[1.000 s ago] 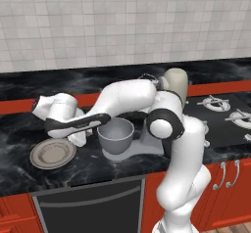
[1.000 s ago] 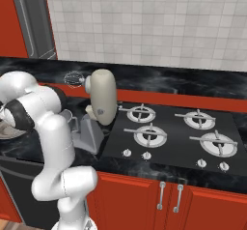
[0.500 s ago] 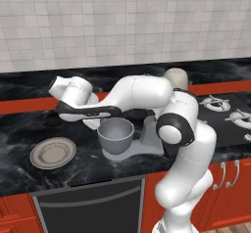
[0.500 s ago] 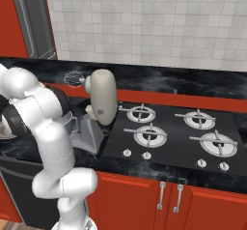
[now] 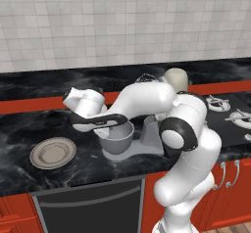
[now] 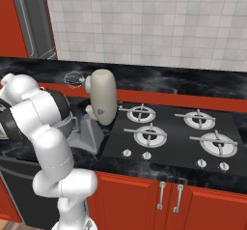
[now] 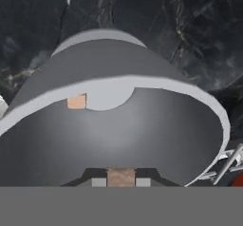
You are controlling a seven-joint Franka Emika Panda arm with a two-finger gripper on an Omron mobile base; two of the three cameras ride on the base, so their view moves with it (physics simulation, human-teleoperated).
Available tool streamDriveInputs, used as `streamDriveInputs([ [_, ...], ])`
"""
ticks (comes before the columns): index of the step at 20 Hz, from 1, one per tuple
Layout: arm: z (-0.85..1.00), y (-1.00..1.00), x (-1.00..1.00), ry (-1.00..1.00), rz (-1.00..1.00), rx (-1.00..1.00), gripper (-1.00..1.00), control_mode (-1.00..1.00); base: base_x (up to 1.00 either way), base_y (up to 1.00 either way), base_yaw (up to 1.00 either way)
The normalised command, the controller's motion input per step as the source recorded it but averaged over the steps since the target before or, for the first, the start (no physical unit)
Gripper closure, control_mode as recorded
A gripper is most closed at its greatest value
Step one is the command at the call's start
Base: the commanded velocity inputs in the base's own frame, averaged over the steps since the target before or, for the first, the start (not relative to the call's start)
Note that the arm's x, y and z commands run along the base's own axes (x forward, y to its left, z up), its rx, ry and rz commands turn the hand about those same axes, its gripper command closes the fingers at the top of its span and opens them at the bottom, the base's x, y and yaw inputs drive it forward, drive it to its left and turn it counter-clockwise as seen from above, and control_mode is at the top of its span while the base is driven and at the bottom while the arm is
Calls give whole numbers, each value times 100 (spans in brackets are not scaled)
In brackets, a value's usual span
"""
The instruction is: Add butter and sugar cubes to the stand mixer bowl and then turn on the stand mixer to begin making frosting.
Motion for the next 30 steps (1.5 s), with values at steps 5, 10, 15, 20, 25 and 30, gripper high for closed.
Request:
streamDriveInputs([
  [5, -41, -15, 20, 6, 0, 12, 100, -100, 0, 0, 0],
  [10, -51, 0, 21, 7, 0, 10, 100, -100, 0, 0, 0],
  [15, -52, 0, 13, 7, 0, 5, -100, -100, 0, 0, 0],
  [20, 5, -20, -10, 0, 0, 9, -100, -100, 0, 0, 0],
  [25, 46, -31, -23, -1, 0, 14, -100, -100, 0, 0, 0],
  [30, 99, -35, -86, -9, 0, 19, -100, -100, 0, 0, 0],
])
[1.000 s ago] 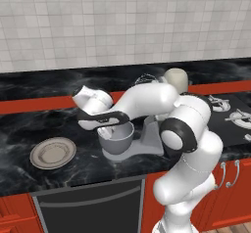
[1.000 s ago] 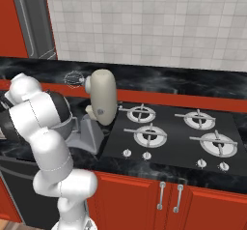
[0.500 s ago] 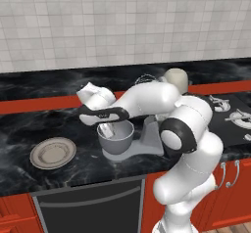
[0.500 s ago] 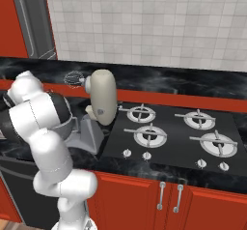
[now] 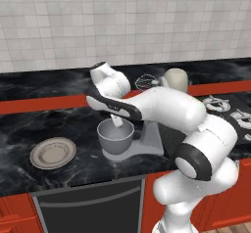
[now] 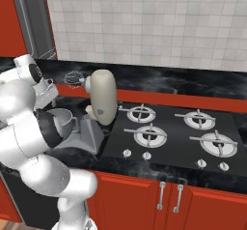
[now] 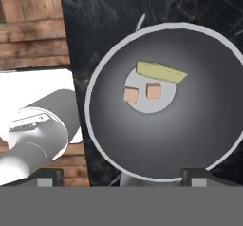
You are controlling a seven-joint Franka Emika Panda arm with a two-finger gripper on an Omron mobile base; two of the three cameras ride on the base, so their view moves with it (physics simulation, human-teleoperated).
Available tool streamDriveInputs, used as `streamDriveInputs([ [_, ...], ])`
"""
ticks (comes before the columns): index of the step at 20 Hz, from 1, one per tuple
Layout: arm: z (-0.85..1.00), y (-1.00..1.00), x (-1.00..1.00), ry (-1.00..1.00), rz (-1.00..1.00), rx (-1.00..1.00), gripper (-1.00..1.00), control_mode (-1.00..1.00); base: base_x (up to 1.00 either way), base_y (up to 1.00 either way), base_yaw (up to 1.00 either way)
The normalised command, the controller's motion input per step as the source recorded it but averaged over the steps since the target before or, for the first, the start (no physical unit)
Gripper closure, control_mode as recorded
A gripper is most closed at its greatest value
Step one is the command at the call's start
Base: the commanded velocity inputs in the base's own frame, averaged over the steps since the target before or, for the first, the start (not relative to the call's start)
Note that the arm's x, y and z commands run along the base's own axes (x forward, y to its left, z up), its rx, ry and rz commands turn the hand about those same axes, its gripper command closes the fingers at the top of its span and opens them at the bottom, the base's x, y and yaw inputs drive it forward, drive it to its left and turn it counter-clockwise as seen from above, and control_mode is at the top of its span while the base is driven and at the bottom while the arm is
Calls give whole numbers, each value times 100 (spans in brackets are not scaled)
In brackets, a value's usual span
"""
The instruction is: Add butter and sugar cubes to the stand mixer bowl and then turn on the stand mixer to begin making frosting.
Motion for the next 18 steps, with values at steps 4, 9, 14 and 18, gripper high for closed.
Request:
streamDriveInputs([
  [4, 97, -49, -100, -12, 0, 19, -100, -100, 0, 0, 0],
  [9, 70, -94, -94, -1, 0, 22, -100, -100, 0, 0, 0],
  [14, 28, -100, -35, 3, 0, 23, -100, -100, 0, 0, 0],
  [18, 14, -100, 4, 0, -1, 22, -100, -100, 0, 0, 0],
])
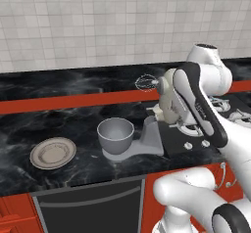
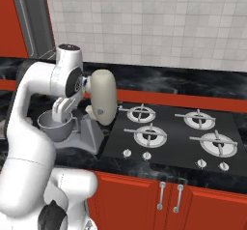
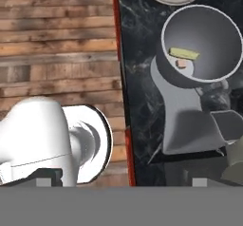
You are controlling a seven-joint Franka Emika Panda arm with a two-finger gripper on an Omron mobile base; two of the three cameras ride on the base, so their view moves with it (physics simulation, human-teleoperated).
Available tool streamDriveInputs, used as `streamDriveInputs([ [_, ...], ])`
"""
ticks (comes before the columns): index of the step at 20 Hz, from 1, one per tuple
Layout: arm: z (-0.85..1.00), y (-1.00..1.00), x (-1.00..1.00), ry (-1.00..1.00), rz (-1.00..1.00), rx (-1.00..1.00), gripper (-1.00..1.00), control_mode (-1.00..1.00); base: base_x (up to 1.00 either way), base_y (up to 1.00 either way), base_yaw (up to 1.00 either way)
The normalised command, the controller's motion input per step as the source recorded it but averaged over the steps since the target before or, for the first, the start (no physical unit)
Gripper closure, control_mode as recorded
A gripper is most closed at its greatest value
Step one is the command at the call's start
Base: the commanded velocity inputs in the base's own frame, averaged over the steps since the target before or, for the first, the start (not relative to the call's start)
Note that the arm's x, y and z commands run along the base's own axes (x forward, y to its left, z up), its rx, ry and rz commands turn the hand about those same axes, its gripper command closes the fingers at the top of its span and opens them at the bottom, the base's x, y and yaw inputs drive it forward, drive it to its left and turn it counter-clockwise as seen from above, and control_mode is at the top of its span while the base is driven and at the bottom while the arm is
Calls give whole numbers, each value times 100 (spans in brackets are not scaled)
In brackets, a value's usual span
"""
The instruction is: Add butter and sugar cubes to the stand mixer bowl and then turn on the stand mixer to begin making frosting.
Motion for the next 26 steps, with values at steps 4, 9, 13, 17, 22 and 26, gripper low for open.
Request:
streamDriveInputs([
  [4, 6, -100, 14, 0, -4, 19, -100, -100, 0, 0, 0],
  [9, 2, -99, 11, -1, -7, 11, -100, -100, 0, 0, 0],
  [13, 0, -82, 45, -1, -5, 13, -100, -100, 0, 0, 0],
  [17, 0, -46, 78, -2, 0, 23, -100, -100, 0, 0, 0],
  [22, 1, -2, 69, -2, 0, 33, -100, -100, 0, 0, 0],
  [26, 5, 3, 40, 0, 0, 27, -100, -100, 0, 0, 0],
])
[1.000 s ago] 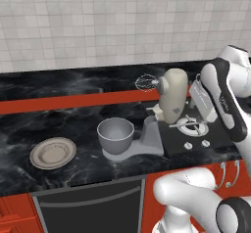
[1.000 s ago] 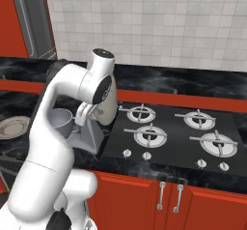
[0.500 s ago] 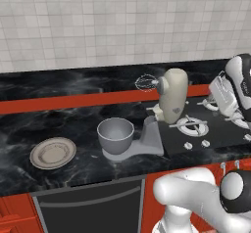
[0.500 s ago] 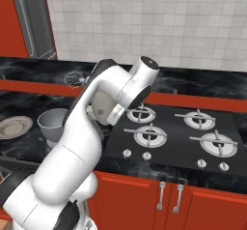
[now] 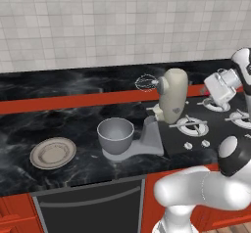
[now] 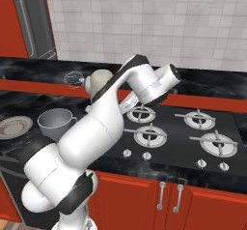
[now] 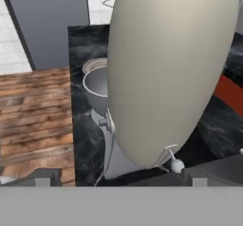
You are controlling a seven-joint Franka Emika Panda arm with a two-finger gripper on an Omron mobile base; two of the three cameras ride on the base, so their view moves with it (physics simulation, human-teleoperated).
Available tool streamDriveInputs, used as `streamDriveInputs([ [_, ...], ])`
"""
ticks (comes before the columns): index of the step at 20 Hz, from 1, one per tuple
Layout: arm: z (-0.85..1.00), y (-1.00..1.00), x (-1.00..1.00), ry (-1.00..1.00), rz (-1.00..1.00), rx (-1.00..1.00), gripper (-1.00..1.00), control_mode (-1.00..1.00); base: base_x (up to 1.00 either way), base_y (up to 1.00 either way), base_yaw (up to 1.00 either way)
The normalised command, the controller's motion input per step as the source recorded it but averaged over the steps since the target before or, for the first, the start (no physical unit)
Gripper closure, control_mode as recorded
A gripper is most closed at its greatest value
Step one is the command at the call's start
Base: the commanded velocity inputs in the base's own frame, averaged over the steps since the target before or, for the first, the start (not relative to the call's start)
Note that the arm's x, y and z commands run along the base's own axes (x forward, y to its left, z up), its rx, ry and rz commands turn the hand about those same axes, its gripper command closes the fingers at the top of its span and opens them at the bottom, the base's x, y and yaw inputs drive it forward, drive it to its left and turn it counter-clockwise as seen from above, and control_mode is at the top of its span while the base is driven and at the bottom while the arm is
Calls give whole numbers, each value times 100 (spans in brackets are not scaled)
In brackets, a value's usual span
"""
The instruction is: Add butter and sugar cubes to the stand mixer bowl and then turn on the stand mixer to begin making frosting.
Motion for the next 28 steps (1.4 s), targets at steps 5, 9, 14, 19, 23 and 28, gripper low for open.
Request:
streamDriveInputs([
  [5, 8, 25, 21, 0, 0, 18, -100, -100, 0, 0, 0],
  [9, 10, 62, 10, 0, 0, 10, -100, -100, 0, 0, 0],
  [14, 10, 77, 4, 0, 0, 5, -100, -100, 0, 0, 0],
  [19, 7, 91, 0, 0, 0, 1, -100, -100, 0, 0, 0],
  [23, 1, 100, -10, 0, 0, -1, -100, -100, 0, 0, 0],
  [28, -4, 100, -21, 0, 0, -20, -100, -100, 0, 0, 0],
])
